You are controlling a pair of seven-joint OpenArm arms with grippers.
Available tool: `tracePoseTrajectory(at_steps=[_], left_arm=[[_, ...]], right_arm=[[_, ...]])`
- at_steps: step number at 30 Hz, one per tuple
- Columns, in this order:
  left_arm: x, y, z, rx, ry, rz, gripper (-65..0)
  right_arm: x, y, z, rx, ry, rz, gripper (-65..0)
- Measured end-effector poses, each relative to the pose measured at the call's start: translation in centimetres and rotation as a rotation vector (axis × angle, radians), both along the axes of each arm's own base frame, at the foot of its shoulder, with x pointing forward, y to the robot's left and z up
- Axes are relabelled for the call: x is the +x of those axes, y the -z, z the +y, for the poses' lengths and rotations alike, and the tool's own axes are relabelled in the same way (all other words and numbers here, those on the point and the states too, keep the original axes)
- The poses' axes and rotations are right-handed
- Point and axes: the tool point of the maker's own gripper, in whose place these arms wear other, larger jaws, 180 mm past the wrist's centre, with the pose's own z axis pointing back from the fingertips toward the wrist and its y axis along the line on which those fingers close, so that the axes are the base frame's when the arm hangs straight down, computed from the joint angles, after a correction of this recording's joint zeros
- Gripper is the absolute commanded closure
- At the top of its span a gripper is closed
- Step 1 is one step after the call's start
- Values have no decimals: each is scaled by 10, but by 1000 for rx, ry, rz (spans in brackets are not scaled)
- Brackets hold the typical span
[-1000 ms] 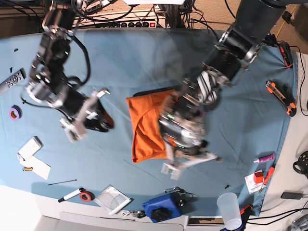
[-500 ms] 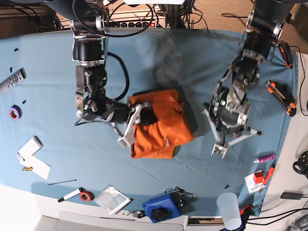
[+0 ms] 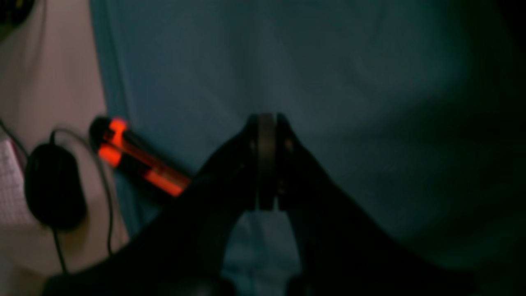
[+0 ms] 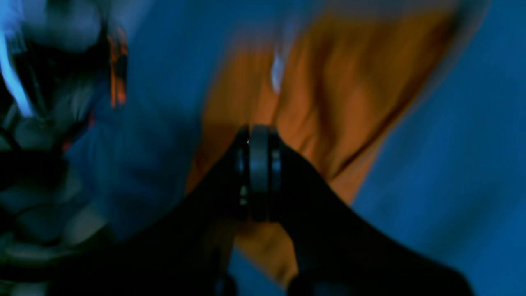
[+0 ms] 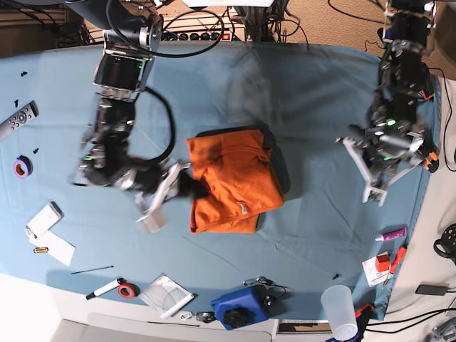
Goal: Layout the t-shirt on the table in an organized manner, then fold the t-shirt properly
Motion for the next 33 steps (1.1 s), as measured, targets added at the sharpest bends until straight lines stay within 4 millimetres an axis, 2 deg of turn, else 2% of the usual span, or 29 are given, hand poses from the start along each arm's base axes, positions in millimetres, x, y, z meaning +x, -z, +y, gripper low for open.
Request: tracePoseTrajectory(at_steps=[2,3,7,11,16,22,26,30,33], left_arm=[[-11,1,6,-30,-12,9,0],[-16,0,9,-47,-22,10,0],[-39,1,20,-109,-38,24,0],[-61,1,33,-148,-69,35,0],[-83,7,54,-132,-126,69,0],[-113,25,55,-128,-136,153,0],[-140,39,55,-123,-140,229,0],[-163,48,55,-118,-144,290,0],[-181,55,55,-115,-147,338,0]], right_arm=[[-1,-18,-17,-14,43,-69,0],[-5,-19,-25,-27,66,-81,0],[-41,-2,-50,-80,111,-41,0],[-74,-3,-57,-112,109,-56,0],[-121,20,-71,-199,116,30,0],[-153,31,-89,-219,169,94,0],[-169,26,-94,-187,192,100,0],[-199,39,-106,-228,217,179,0],[-219,46,-107,-232,215,231,0]])
